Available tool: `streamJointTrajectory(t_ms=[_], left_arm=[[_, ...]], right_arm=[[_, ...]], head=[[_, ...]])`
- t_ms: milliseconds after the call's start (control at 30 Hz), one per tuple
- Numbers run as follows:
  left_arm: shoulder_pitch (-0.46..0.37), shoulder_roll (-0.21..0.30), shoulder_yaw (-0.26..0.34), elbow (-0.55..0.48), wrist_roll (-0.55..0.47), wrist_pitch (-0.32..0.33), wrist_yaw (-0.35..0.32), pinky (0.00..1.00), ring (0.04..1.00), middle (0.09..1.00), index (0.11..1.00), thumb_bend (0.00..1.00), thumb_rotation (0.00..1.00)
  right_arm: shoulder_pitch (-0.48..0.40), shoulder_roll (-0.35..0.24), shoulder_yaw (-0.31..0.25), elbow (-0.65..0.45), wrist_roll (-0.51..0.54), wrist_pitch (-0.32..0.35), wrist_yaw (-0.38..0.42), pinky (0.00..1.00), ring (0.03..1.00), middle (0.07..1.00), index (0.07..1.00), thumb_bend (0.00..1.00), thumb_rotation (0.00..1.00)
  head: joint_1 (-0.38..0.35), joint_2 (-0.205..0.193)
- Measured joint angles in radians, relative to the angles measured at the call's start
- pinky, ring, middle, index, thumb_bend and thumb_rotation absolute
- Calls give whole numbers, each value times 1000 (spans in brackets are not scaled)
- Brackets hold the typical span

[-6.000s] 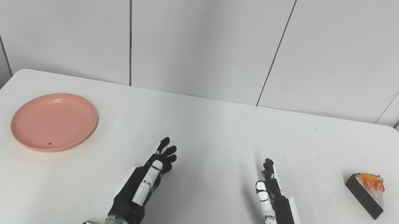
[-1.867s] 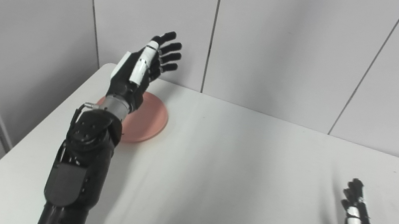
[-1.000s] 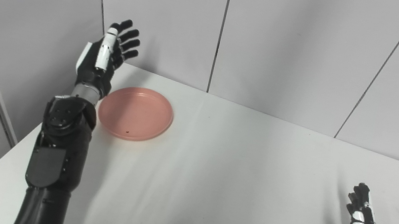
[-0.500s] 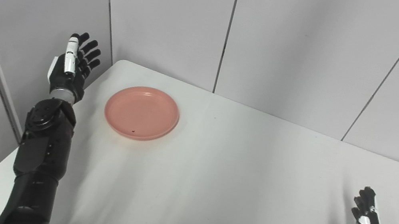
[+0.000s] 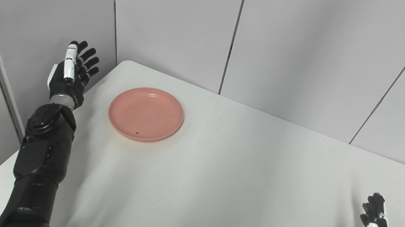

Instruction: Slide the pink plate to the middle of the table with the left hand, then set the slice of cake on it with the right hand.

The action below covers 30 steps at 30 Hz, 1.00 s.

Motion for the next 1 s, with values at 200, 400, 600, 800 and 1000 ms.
streamJointTrajectory(t_ms=[200,400,600,800,1000], left_arm=[[5,0,0,54,-10,-13,-1,910,887,886,883,340,1000],[9,-1,-10,123,-20,-34,-21,909,895,891,884,356,1000],[12,-2,-16,151,-22,-70,-43,911,895,888,879,363,1000],[12,-9,-25,160,-22,-80,-54,897,883,881,879,367,1000],[10,-18,-52,185,-22,-113,-80,894,880,874,858,370,1000]], right_arm=[[4,0,-2,-5,2,5,3,1000,990,997,1000,257,1000],[12,-5,-4,-13,4,15,4,1000,989,996,1000,265,1000],[15,-7,-5,-16,4,20,4,1000,987,994,1000,278,1000],[16,-8,-5,-16,5,21,4,1000,987,993,1000,279,1000],[18,-9,-5,-18,4,24,4,1000,987,997,1000,290,1000]], head=[[3,8],[3,14],[2,18],[-3,25],[-11,29]])
